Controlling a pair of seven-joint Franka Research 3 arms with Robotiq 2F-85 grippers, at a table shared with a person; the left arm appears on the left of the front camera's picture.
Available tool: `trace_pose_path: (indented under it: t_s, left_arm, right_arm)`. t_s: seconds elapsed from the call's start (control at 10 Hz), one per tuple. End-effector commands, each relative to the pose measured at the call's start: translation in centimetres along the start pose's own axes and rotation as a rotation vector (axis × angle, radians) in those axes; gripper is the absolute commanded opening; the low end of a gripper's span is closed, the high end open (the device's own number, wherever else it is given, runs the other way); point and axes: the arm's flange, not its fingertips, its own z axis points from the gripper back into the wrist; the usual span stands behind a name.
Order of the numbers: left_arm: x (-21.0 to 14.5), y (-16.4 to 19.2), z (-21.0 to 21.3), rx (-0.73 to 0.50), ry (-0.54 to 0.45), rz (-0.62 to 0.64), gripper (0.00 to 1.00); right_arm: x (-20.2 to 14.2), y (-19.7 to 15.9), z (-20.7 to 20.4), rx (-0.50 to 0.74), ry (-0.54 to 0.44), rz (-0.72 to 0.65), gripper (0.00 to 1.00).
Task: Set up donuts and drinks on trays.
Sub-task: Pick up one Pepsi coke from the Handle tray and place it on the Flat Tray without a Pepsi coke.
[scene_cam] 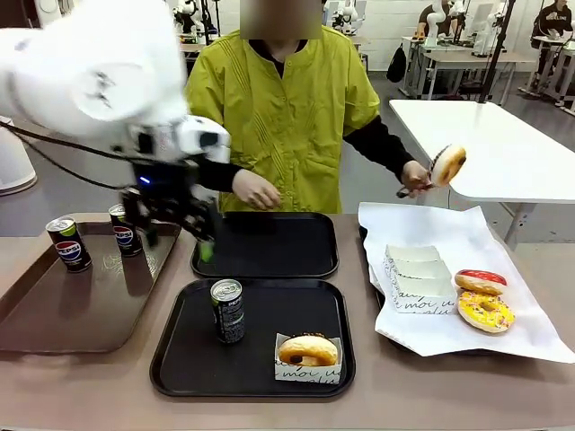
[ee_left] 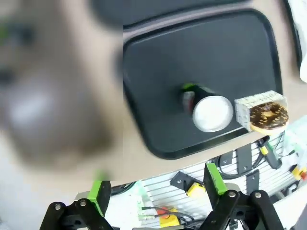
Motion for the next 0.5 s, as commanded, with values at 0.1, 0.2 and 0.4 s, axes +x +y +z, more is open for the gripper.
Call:
trace_pose_path:
  t_s: [0.1, 0.2, 0.4]
  left_arm:
    - [-4.3, 11.8, 1.7, -0.024, -0.036, 0.257, 1.0]
    - [-4.7, 14.7, 1.2, -0.044, -0.033, 0.298, 1.0]
    - [-2.8, 19.0, 0.1, -0.016, -0.061, 0.35, 1.0]
  right_arm:
    - [0.3, 0.0, -0.1, 0.027, -0.012, 0.017, 1.0]
    - [0.3, 0.0, -0.1, 0.027, -0.012, 0.017, 1.0]
    - [0.3, 0.0, -0.1, 0.027, -0.012, 0.017, 1.0]
